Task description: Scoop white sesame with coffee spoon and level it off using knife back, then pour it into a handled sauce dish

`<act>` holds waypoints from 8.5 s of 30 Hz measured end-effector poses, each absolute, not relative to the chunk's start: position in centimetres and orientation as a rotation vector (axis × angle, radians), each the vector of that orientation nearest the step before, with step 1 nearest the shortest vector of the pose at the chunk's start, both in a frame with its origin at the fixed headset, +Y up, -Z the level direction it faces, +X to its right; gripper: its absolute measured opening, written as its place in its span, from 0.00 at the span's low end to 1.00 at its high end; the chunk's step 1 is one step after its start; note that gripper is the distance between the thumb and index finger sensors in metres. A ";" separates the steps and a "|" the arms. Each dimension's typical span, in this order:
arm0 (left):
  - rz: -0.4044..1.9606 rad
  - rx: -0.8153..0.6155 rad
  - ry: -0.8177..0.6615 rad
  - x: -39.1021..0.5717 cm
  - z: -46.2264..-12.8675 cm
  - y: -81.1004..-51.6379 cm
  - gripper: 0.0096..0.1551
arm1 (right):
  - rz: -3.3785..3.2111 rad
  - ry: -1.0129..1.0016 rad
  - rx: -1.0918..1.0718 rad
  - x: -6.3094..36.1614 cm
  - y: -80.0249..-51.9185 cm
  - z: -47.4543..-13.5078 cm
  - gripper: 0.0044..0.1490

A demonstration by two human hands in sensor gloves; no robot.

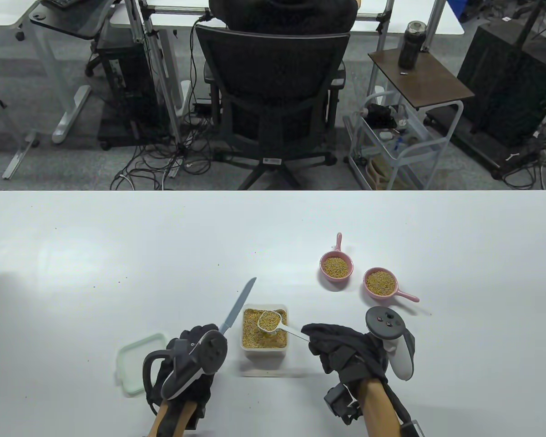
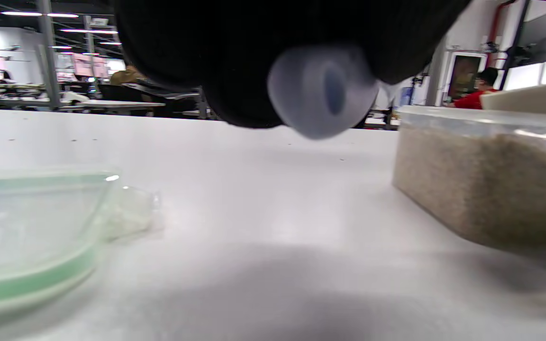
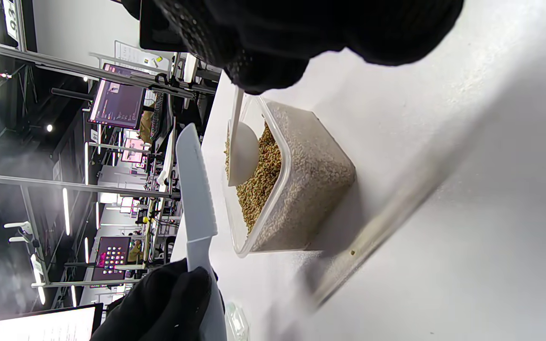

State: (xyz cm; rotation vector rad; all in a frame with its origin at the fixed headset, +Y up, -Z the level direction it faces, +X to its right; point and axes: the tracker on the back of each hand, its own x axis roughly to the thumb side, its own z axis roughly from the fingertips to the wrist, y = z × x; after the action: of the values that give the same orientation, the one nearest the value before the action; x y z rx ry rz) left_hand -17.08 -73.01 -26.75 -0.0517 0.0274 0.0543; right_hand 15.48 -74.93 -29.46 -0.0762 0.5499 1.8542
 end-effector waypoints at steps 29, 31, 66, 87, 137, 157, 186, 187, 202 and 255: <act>-0.212 -0.245 0.150 -16.2 -28.0 -76.3 0.24 | 1.872 0.557 -0.066 15.2 -74.9 -29.4 0.25; -0.244 -0.238 0.151 -15.8 -28.0 -76.3 0.25 | 1.874 0.555 -0.065 15.1 -74.9 -29.3 0.25; -0.029 -0.016 -0.062 -17.0 -27.2 -74.7 0.58 | 1.829 0.522 -0.076 15.5 -74.6 -29.4 0.25; -0.048 -0.016 -0.053 -17.0 -27.3 -74.6 0.56 | 1.647 0.223 -0.412 24.0 -70.4 -34.4 0.25; -0.106 -0.018 -0.064 -16.7 -27.2 -74.4 0.56 | 2.631 -0.107 -0.484 19.5 -66.1 -33.9 0.24; -0.082 -0.026 -0.068 -16.7 -27.2 -74.4 0.56 | 3.183 0.125 -0.380 19.5 -73.7 -31.9 0.23; -0.104 -0.050 -0.093 -16.2 -27.2 -74.5 0.57 | 3.598 -0.093 -0.259 16.3 -76.4 -31.5 0.22; -0.102 -0.050 -0.093 -16.2 -27.2 -74.5 0.57 | 3.589 -0.086 -0.263 16.4 -76.5 -31.6 0.23; -0.093 -0.037 -0.097 -16.1 -27.2 -74.6 0.57 | 3.187 -0.268 -0.182 16.1 -65.6 -29.7 0.52; -0.217 -0.430 -0.167 -28.7 -27.8 -77.1 0.76 | 2.895 -0.398 -0.205 17.3 -73.2 -27.8 0.55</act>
State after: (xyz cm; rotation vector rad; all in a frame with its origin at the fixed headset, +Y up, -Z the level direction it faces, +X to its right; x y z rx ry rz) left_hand -28.67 -77.12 -27.78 -0.4296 -0.1668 -0.2168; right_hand 17.27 -73.20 -27.80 -0.2054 -0.3976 2.8947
